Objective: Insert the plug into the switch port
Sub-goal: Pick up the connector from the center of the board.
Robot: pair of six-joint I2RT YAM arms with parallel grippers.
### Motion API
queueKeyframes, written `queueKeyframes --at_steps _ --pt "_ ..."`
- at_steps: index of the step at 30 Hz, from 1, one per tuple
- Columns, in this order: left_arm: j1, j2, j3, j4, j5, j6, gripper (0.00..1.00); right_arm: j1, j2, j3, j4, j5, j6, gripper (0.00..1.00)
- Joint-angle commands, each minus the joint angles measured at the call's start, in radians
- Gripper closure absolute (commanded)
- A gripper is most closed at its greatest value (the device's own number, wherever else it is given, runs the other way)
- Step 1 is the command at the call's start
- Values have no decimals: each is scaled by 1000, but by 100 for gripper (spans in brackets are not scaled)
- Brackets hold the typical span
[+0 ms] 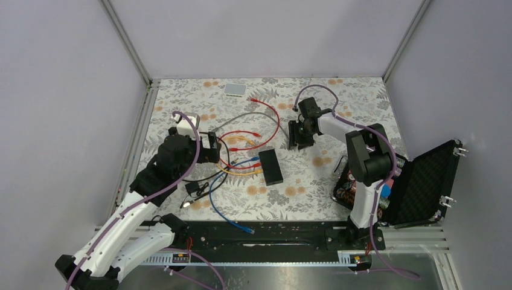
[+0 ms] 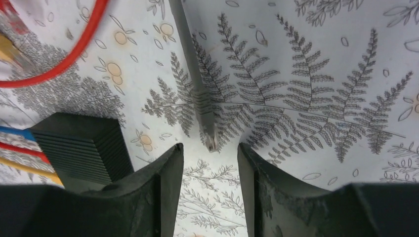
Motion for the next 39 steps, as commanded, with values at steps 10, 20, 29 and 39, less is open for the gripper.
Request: queueKeyframes --at_steps 10,20,29,39 --pt "2 -46 -55 30 110 10 10 1 60 78 -88 -14 -15 65" --pt "3 -55 -64 22 116 12 11 -1 95 113 -69 -47 -41 67" --pt "3 -48 -62 13 120 20 10 -3 94 140 -109 -28 -57 90" --pt "4 63 27 -72 139 10 9 -115 -303 307 -371 544 -35 100"
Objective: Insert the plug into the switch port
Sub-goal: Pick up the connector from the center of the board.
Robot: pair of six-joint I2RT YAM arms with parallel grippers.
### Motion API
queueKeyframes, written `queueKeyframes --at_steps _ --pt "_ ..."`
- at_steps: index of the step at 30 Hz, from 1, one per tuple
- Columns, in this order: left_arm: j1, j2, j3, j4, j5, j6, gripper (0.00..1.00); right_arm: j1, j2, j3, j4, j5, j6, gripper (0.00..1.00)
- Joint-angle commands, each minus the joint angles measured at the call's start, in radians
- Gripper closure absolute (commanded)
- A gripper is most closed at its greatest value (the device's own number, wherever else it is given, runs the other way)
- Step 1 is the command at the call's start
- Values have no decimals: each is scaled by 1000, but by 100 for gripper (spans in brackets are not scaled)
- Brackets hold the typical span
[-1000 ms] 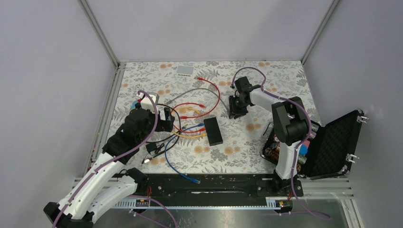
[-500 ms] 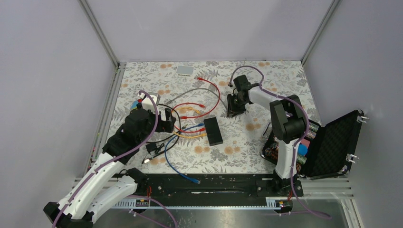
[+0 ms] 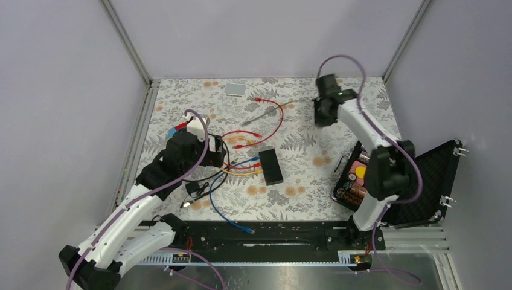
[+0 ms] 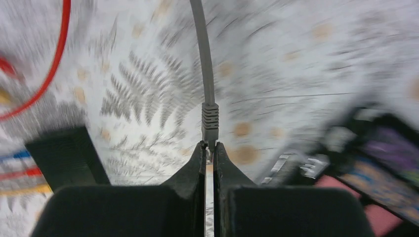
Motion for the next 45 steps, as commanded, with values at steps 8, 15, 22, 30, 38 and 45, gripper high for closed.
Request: queueKeyframes --at_steps 8,15,22,30,38,45 --pt "4 38 69 -21 76 -16 10 -126 -211 359 -65 455 -133 100" --pt "4 74 140 42 215 49 12 -108 -390 -21 294 5 -373 100" --pt "22 271 394 -26 384 210 17 21 -633 -731 1064 -240 -712 100" --pt "38 508 590 -100 578 240 24 127 -667 -954 1403 -346 -926 100" --pt "37 741 777 -194 765 292 24 215 -700 -1087 1663 -340 -1116 100" --pt "-32 943 983 -402 814 386 28 263 -709 -1087 1656 -348 -1188 100"
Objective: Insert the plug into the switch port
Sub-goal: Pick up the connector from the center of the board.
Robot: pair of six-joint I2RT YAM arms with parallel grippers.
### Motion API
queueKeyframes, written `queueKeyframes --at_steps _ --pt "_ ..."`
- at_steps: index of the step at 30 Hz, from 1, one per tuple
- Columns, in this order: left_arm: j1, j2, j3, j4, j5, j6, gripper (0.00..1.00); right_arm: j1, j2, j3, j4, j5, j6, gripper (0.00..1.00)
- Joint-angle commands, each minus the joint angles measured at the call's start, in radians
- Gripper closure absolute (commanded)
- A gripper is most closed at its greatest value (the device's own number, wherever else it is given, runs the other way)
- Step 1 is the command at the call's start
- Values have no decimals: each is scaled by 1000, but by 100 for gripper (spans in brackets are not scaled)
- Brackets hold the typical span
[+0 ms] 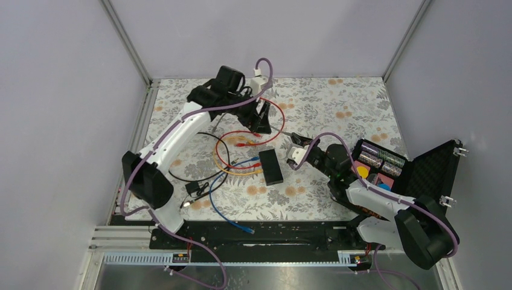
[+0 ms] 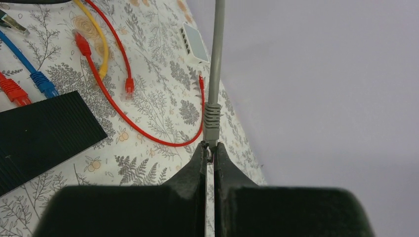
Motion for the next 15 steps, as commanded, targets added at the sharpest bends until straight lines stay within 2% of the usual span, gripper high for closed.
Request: queueKeyframes --at_steps 1,9,13,15 --pt "-59 91 130 -133 51 88 31 30 -26 11 127 -36 -85 100" --pt "-119 210 238 -134 15 57 46 55 -19 25 92 -59 -104 100" --pt "-130 250 301 -135 -8 50 50 62 -15 25 74 -69 -110 100" --pt "-129 241 312 -134 -1 62 49 62 -14 27 51 -75 -115 100"
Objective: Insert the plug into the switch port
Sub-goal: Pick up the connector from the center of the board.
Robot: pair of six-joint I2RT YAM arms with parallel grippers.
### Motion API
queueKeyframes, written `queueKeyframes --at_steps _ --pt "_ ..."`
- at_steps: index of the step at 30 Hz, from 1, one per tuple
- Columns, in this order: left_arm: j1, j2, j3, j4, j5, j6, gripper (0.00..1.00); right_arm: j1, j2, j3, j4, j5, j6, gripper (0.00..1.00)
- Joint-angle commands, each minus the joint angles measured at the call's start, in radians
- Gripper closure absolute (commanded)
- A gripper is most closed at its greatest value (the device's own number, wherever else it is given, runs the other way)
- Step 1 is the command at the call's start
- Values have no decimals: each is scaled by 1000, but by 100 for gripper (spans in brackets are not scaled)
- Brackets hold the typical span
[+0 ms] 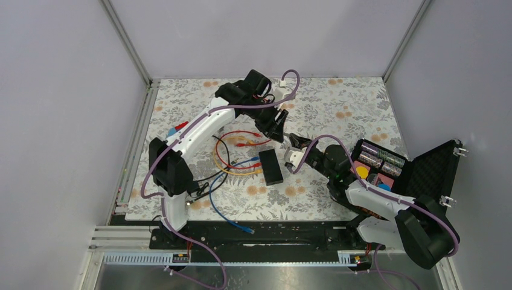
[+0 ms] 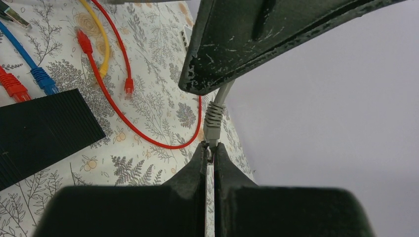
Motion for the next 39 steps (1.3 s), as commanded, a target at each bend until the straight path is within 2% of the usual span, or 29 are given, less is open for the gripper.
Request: queueKeyframes --at_steps 1,5,8,11,16,22,25,31,39 --pt "-5 -17 78 50 -8 24 46 30 -12 26 41 -81 -43 100" --pt "-2 -66 74 54 -67 30 40 31 -14 24 29 -82 -51 100" --pt "4 -88 85 77 -102 -26 38 31 -13 26 21 -89 -60 100" --pt "13 -65 134 68 -71 -81 38 31 -9 21 37 -96 -63 100" --pt "19 -25 210 47 -53 -86 38 31 -2 23 24 -105 -67 100" --pt "17 -17 221 60 -11 -42 38 31 7 19 22 -118 -63 100" --pt "21 -10 199 33 -23 -4 40 31 1 14 44 -110 -60 100" --pt "24 22 104 -44 63 36 56 31 -5 15 61 -103 -60 100" --pt "23 56 79 -62 61 21 61 31 -5 23 52 -107 -58 100"
